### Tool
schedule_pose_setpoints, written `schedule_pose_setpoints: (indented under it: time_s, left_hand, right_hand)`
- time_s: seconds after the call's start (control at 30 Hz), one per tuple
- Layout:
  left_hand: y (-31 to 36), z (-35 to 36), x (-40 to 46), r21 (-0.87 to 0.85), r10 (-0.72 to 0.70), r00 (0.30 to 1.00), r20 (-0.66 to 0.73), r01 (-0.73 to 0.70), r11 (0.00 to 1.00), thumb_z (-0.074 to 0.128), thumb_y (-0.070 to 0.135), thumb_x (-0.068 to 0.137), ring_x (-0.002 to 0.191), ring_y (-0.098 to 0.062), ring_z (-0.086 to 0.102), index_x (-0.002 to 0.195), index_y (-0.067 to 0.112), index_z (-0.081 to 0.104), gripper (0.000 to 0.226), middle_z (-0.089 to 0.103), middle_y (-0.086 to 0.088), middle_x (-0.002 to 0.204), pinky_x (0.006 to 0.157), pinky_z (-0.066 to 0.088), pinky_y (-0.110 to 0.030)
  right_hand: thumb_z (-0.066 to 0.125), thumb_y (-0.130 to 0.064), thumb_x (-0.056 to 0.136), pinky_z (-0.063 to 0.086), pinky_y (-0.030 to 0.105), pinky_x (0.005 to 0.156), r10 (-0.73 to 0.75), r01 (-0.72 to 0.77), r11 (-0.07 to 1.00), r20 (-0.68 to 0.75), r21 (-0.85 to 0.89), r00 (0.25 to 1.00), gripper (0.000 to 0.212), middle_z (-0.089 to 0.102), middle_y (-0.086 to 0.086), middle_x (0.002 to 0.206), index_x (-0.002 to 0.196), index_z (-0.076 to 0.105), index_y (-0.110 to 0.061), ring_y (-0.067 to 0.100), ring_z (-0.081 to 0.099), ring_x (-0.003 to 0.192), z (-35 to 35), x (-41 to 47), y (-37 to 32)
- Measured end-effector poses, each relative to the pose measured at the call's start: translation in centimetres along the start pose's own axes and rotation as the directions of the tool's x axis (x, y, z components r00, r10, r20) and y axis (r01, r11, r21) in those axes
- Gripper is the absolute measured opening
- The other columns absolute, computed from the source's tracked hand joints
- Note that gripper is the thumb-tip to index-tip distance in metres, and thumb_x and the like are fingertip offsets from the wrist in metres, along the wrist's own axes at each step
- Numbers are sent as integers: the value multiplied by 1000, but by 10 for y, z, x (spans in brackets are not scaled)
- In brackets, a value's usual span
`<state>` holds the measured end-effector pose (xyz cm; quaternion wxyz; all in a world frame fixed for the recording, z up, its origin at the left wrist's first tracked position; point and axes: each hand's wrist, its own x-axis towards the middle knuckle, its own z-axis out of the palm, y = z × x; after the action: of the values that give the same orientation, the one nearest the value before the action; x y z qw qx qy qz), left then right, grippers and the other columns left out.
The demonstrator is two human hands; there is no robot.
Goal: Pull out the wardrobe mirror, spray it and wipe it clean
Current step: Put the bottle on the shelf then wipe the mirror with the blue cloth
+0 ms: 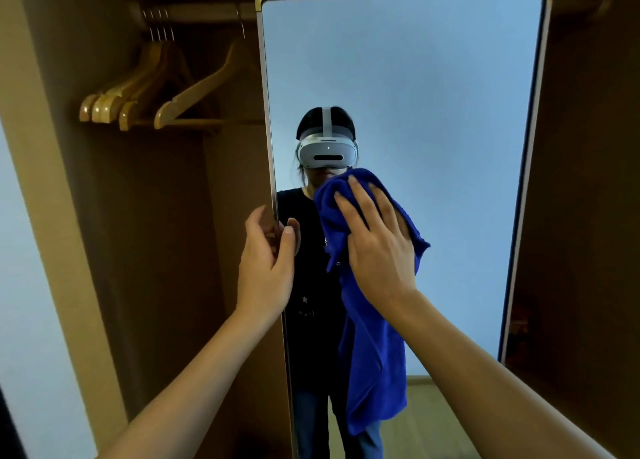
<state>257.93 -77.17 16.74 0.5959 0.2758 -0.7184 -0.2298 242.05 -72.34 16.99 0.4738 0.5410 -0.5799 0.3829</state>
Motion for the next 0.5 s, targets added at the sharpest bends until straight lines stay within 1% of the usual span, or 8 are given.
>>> schedule_pose_setpoints:
  time_s: [0.1, 0.17, 0.2, 0.27, 0.3, 0.4, 0.43, 0.5]
  left_hand:
    - [3, 0, -1, 11, -19, 1000, 1, 19, 1000, 44, 37, 100, 101, 5, 54, 147, 20, 26, 53, 50, 26, 109, 94, 49, -29]
    - [4, 0, -1, 7, -22, 1000, -7, 23, 1000, 43, 36, 101, 99, 8, 53, 147, 20, 27, 52, 49, 28, 108, 92, 49, -27]
    - [3, 0, -1, 0, -16, 1000, -14, 16, 1000, 42, 35, 101, 101, 5, 55, 147, 19, 27, 51, 52, 24, 110, 92, 50, -28]
    - [1, 0, -1, -12, -5, 1000, -25, 5, 1000, 41, 35, 101, 103, -2, 59, 146, 19, 28, 49, 58, 12, 117, 90, 53, -32]
    - [1, -1, -2, -16, -4, 1000, -30, 4, 1000, 40, 35, 101, 103, -2, 60, 146, 19, 28, 49, 59, 11, 118, 88, 54, -32]
    - [-1, 0, -1, -22, 5, 999, -37, -6, 1000, 40, 36, 101, 98, 5, 61, 146, 19, 28, 49, 58, 21, 111, 84, 54, -29]
    - [-1, 1, -1, -14, 13, 999, -40, -14, 1000, 40, 35, 101, 97, 7, 60, 146, 18, 28, 49, 57, 22, 109, 83, 54, -26]
    - [-2, 4, 0, -1, 26, 998, -52, -26, 1000, 40, 34, 101, 99, 3, 60, 146, 16, 28, 49, 55, 22, 108, 84, 51, -23]
  right_hand:
    - [57, -6, 88, 42, 41, 103, 70, -69, 997, -28, 19, 997, 54, 41, 2, 151, 140, 49, -17, 28, 36, 137, -4, 17, 1]
    - [60, -8, 87, 46, 41, 99, 94, -92, 995, -35, 37, 995, 55, 42, 1, 150, 139, 50, -18, 27, 37, 136, -5, 34, -9]
    - [58, -9, 87, 47, 40, 97, 83, -82, 996, -31, 44, 996, 53, 42, 1, 150, 139, 50, -18, 28, 38, 136, -5, 40, -15]
    - [49, -13, 88, 47, 40, 98, 20, -20, 999, -7, 47, 1000, 51, 42, 2, 151, 139, 50, -18, 29, 39, 136, -2, 44, -27]
    - [49, -14, 88, 46, 40, 100, -20, 19, 999, 10, 43, 1000, 52, 40, 2, 152, 140, 50, -18, 29, 39, 137, 1, 41, -32]
    - [60, -11, 86, 48, 39, 100, -104, 101, 994, 60, 47, 993, 57, 36, 3, 154, 141, 47, -17, 28, 35, 139, 8, 19, -38]
    - [59, -10, 86, 49, 38, 98, -118, 114, 992, 75, 56, 990, 58, 35, 2, 155, 142, 46, -18, 27, 33, 140, 9, 10, -36]
    - [53, -9, 88, 49, 37, 97, -122, 119, 992, 78, 52, 989, 54, 36, 2, 155, 141, 48, -18, 26, 33, 141, 10, -4, -25]
